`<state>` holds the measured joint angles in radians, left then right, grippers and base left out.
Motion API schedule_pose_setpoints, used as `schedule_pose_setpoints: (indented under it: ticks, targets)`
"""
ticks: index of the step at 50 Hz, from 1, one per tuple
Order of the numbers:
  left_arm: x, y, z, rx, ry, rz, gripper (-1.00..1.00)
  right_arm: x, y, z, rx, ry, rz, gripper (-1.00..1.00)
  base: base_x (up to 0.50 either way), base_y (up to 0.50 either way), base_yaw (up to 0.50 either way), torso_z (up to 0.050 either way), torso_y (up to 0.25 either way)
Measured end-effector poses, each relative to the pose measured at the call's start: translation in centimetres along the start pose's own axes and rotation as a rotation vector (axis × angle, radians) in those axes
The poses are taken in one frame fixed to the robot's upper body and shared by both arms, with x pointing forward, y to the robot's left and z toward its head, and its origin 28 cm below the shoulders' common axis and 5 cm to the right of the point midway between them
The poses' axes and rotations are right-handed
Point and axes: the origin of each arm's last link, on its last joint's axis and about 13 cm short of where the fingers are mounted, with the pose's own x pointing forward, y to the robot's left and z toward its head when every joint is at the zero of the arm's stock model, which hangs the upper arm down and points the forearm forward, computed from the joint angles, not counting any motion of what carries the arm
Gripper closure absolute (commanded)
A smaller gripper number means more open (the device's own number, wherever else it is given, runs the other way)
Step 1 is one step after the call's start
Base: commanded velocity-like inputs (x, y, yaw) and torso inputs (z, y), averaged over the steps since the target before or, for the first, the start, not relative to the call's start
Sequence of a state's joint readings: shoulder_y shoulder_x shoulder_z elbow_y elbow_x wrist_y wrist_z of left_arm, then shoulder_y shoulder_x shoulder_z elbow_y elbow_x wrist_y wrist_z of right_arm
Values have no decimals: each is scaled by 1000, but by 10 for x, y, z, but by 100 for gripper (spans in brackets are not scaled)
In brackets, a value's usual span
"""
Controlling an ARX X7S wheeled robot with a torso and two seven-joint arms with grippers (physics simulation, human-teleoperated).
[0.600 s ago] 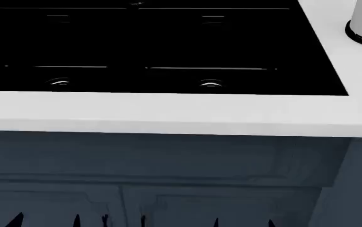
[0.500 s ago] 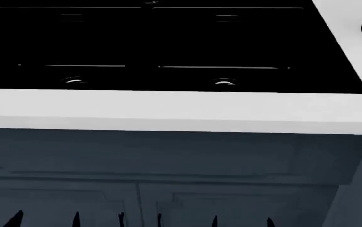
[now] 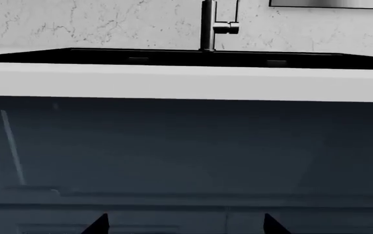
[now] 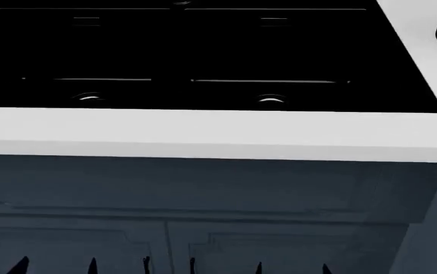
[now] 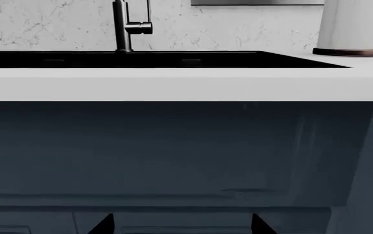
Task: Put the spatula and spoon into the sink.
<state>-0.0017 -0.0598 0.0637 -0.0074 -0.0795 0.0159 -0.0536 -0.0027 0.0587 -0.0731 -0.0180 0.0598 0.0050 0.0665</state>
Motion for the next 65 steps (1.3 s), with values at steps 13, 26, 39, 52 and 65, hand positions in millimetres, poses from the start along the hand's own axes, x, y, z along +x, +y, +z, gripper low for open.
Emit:
schedule_pose_setpoints:
  ticks: [13,26,39,52,65]
  targets:
    - [-1,0,-1,8,3,-12,-100,-2,0,0,-3,0,4,-100,0,0,0,0,0]
    - [-1,0,-1,21,11,-11,-100,-4,-1,0,-4,-5,8,-100,0,0,0,0,0]
    - [7,4,21,38,-43,13,-100,-5,-3,20,-64,-60,21,-100,0,0,0,0,0]
    - [32,10,79,42,39,15,-100,6,-12,83,-63,-86,48,-100,0,0,0,0,0]
    - [56,21,147,53,70,35,-100,15,-19,144,-56,-72,87,-100,0,0,0,0,0]
